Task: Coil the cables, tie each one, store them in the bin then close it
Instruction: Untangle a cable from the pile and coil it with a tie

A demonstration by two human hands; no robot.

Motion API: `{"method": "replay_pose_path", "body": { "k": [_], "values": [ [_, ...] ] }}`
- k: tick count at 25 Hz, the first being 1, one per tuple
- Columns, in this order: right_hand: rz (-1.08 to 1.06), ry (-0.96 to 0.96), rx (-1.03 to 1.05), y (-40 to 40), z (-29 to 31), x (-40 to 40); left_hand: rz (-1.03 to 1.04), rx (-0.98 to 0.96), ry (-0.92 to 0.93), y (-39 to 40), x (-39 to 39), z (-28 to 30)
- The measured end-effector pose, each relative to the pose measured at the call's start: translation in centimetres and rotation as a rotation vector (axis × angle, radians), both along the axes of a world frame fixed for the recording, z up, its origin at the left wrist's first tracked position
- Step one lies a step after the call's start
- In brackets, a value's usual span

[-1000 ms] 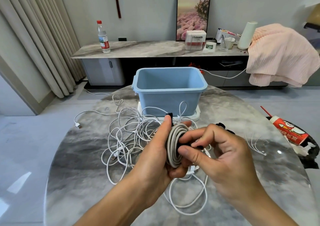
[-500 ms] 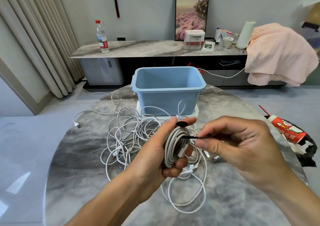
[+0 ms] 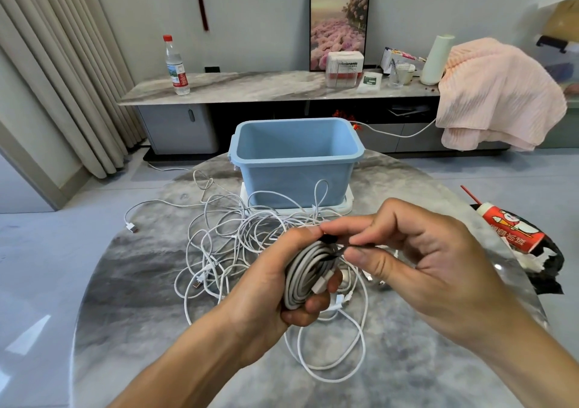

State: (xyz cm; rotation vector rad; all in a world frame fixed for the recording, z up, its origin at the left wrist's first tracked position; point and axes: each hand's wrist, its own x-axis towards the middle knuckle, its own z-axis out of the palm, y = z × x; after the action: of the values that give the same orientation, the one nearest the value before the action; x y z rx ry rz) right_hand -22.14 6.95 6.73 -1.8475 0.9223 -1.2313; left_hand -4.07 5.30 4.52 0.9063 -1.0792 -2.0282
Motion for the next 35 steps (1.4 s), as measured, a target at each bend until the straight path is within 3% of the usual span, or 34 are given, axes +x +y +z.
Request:
{"method": "replay_pose_path", "body": {
  "k": [5,12,17,29,35],
  "values": [
    [-0.072,-0.080,-0.073,0.2,-0.3,0.5,-0.049,-0.003,0.050,0.3,-0.1,0.2],
    [-0.191,-0.026,-0.236,0.5,-0.8,1.5,-0.033,0.025,0.058,0.0,0.3,0.1],
    [-0.144,-0.197,-0.095,0.2,-0.8,1.7,-0.053,0.017,0.038,0.1,0.2,0.5],
    [-0.251,0.043,-0.317,0.1,-0.8,1.5,-0.017,0.070,0.038,0.3,0.0,0.3],
    [-0.115,-0.072,-0.147,-0.3,0.0,0.3,-0.070,-0.010,0.044,0.3,0.2,0.5]
  ]
}}
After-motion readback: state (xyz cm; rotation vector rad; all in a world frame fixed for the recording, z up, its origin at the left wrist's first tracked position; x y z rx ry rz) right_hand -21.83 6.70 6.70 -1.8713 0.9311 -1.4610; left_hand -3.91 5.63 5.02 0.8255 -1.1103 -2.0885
